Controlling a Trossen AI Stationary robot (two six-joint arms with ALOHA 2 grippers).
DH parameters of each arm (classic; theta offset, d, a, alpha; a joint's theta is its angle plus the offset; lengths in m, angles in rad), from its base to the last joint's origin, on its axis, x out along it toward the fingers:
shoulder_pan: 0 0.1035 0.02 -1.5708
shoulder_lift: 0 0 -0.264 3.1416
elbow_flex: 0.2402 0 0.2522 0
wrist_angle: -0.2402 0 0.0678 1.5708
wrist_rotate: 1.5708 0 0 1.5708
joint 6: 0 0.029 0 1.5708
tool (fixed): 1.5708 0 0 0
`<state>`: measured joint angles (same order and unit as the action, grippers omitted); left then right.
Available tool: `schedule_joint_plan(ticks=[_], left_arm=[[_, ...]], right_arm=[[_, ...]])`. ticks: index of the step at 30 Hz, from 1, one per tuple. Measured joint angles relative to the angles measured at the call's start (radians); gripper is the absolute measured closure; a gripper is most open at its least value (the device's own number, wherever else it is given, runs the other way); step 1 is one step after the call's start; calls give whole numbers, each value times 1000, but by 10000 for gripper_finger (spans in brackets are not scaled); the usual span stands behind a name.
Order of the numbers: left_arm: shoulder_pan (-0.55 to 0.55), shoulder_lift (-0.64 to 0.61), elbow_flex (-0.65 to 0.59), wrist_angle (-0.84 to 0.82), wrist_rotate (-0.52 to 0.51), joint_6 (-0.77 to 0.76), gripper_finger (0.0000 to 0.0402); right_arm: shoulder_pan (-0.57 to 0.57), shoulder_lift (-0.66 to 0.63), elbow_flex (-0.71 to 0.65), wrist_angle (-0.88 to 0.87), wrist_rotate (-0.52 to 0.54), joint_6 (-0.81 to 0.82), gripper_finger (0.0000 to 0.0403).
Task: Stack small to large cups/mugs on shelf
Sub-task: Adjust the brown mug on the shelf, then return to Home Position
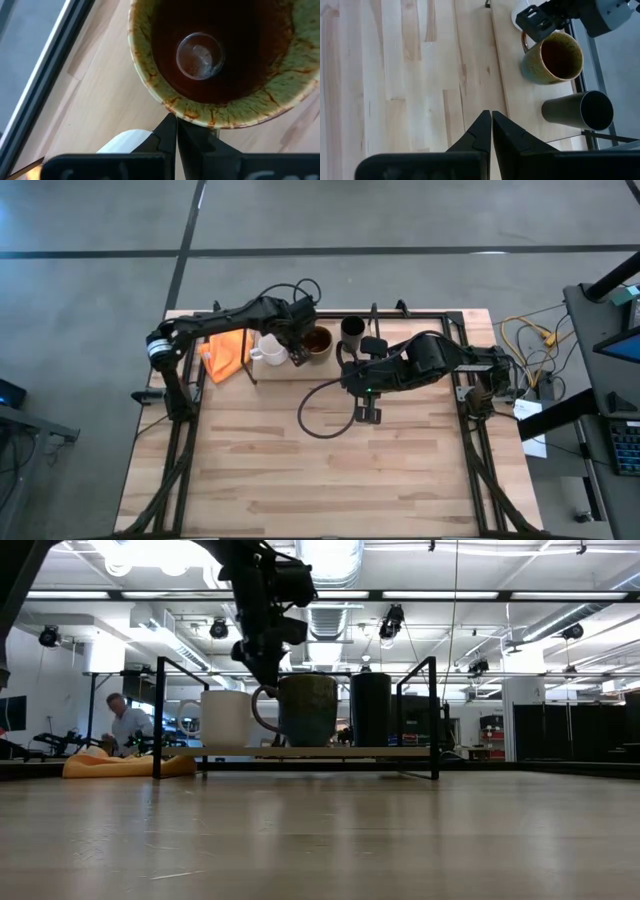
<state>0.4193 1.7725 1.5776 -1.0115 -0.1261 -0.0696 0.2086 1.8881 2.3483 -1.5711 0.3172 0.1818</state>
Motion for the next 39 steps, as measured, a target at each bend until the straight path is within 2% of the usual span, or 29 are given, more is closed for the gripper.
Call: schedule_joint_plan(ticks=[21,27,30,39], left_arm=[[3,1,0,50,17,6,401],[10,-20,2,-4,-65,9,401],[12,-53,14,-1,-71,8,401],[-3,-140,107,10,-63,7,401]], right_arm=[[0,0,0,0,0,34,394],[0,0,0,0,0,47,394],[0,0,0,0,1,47,394],[-6,-1,0,0,241,99,394]])
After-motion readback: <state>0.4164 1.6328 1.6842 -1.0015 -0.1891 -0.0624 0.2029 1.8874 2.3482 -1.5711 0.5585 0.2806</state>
